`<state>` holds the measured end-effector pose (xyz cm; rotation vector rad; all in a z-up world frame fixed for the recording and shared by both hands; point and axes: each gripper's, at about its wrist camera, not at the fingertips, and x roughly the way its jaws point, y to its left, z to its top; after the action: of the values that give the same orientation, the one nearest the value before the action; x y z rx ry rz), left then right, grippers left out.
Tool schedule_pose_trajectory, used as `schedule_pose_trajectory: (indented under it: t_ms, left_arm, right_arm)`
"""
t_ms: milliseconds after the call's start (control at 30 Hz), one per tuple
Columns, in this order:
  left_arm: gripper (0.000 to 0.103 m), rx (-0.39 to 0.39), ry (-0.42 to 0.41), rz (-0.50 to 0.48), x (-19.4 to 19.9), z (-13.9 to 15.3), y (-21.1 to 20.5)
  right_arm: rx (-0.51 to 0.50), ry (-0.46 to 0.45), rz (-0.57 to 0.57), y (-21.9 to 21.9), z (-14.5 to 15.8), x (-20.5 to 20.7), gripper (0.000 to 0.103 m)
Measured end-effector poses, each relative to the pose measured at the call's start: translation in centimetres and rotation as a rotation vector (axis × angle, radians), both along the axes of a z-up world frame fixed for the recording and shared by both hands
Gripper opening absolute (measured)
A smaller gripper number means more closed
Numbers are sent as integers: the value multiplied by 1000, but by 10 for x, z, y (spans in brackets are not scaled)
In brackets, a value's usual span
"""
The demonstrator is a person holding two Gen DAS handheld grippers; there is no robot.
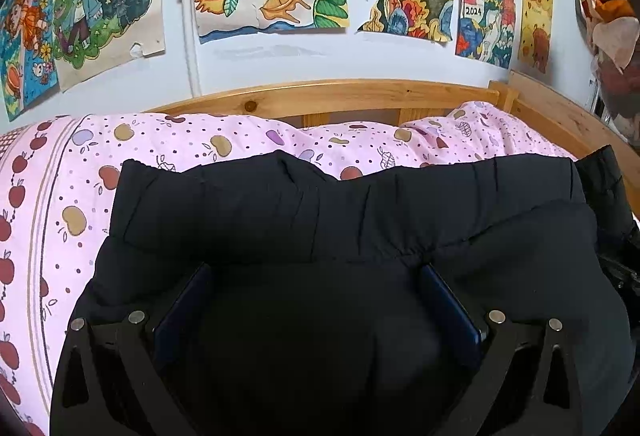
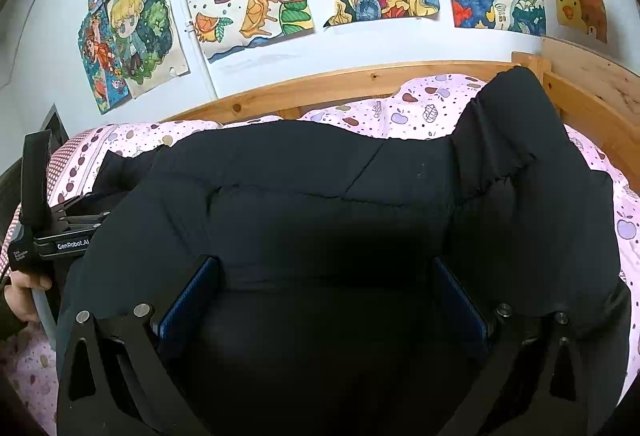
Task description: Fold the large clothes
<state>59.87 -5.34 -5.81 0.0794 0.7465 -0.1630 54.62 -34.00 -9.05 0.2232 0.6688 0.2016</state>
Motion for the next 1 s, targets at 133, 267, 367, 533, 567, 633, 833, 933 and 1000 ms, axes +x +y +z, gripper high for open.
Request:
schedule_pose_trajectory:
  t_ms: [133,267,367,533,567,633,833,933,1000]
  left_arm:
    - [103,-16,-2,-12,-5,6,4]
    - [103,-45,-40,-8,-18,18,12]
    - [103,-59,-78,15,-29,30,22]
    - [103,-78,-131,74,-46,49,47]
    - [103,-77,-138,79,-47,52,51]
    - [103,-63,-144,84,-51,57,61]
    - [103,35,-132,112,-56,62,92]
    - [103,39,-100,128,-56,59,106]
    - [103,32,-76,146,-56,56,115]
  right_arm:
    - [-19,-3,-13,1,3,-5,102]
    - [-59,-17,-38,4,7,-15,102]
    - [-91,-16,-50,5,12,-20,102]
    - [-111,-8,-77,1,16,-27,102]
    - [-116,-6,-82,1,17,-28,102]
    - [-137,0,-102,1,19,-31,102]
    - [-249,-3,-125,9,31,-44,102]
    - [-347,-32,-119,16,42,-52,102]
    - [-392,-49,-119,19,48,-58,102]
